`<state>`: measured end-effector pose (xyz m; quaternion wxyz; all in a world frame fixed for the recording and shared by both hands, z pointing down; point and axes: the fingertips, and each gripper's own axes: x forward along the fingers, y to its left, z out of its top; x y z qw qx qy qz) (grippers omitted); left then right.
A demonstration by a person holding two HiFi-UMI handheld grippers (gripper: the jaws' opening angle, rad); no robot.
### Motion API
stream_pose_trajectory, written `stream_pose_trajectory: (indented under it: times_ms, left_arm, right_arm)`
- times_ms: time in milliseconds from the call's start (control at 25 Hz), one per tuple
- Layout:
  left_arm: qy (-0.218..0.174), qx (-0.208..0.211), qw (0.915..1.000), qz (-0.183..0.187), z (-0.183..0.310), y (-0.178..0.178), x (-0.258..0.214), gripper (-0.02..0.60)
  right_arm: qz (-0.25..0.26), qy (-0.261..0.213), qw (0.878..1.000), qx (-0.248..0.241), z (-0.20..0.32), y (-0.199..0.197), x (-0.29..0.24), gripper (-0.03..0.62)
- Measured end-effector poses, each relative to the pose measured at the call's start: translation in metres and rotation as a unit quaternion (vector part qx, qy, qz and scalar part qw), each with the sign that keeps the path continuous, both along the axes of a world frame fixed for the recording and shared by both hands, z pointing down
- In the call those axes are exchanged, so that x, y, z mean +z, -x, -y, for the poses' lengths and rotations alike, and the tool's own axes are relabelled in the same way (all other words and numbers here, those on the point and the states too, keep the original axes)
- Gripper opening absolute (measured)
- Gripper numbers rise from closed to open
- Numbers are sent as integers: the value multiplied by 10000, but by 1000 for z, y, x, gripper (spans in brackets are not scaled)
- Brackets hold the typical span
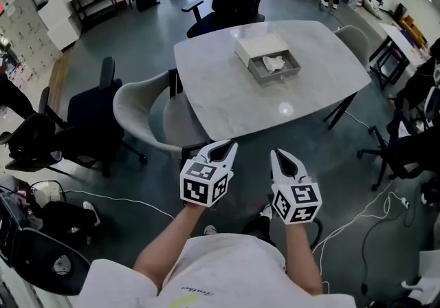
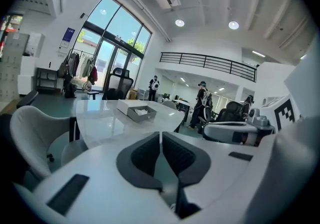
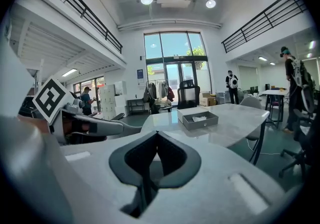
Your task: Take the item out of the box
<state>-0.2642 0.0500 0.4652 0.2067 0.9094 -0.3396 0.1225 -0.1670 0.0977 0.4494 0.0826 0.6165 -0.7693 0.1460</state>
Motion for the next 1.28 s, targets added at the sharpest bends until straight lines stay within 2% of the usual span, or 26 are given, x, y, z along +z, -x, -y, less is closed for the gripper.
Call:
stream_pose_trajectory:
  times_ms: [600,1040,1280]
  left_arm:
    - [-19,-703,9971,305,64,-118,1,21]
    - [-48,-1016,9938,458,94,-190,-1,21]
    - [-34,-1146,9924,448,108,-216,-1,21]
  right_arm:
    - [293,64,9966,-771,83,-125,5,2]
    - [450,-39,9940,-1001,114,-210,0,2]
    - [397,-23,9925,-1153,122,-236,-1,2]
